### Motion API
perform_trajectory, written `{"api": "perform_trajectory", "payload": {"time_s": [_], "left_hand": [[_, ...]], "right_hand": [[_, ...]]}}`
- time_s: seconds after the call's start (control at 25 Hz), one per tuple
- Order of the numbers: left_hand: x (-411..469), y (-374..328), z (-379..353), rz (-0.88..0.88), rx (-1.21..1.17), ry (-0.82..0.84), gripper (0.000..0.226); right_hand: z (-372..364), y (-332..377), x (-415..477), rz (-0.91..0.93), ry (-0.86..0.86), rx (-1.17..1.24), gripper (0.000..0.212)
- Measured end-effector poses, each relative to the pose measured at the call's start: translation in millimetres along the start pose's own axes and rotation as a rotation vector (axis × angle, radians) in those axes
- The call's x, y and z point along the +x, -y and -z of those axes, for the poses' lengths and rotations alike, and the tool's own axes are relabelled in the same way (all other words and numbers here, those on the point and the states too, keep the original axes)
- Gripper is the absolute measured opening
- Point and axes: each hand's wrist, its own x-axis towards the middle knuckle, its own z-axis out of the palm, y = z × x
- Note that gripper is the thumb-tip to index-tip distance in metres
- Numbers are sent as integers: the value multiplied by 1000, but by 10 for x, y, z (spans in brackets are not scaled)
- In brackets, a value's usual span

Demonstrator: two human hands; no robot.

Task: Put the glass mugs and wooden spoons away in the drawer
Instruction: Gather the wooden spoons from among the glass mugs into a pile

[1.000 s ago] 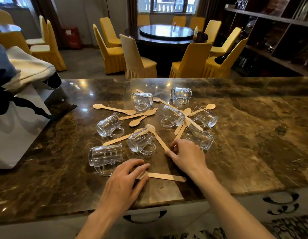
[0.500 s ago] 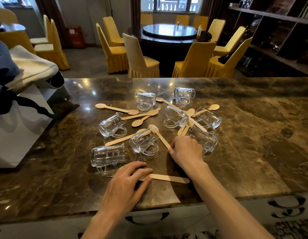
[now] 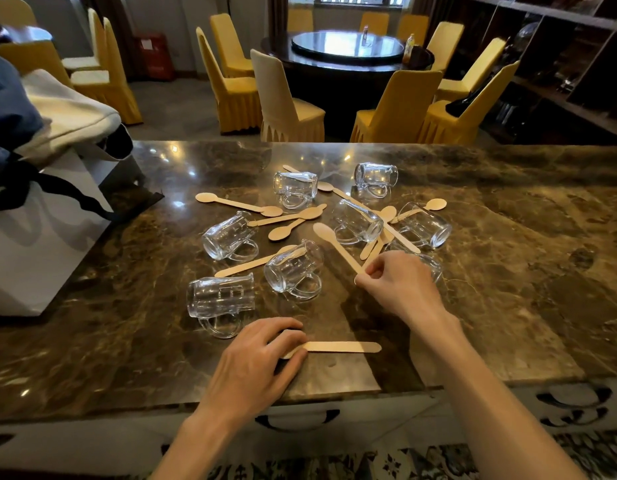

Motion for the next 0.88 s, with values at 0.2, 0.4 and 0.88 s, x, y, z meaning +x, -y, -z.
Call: {"api": "perform_trajectory", "payload": {"time_s": [0.2, 0.4, 0.88], "left_hand": [[-154, -42, 22, -2, -43, -5, 22], [-269, -16, 69, 77, -57, -33, 29], [-313, 30, 153, 82, -117, 57, 42]], "right_hand": [[309, -55, -378, 369, 116, 144, 16], [228, -238, -716, 568, 327, 96, 13], [23, -445, -753, 574, 311, -9, 15]]}}
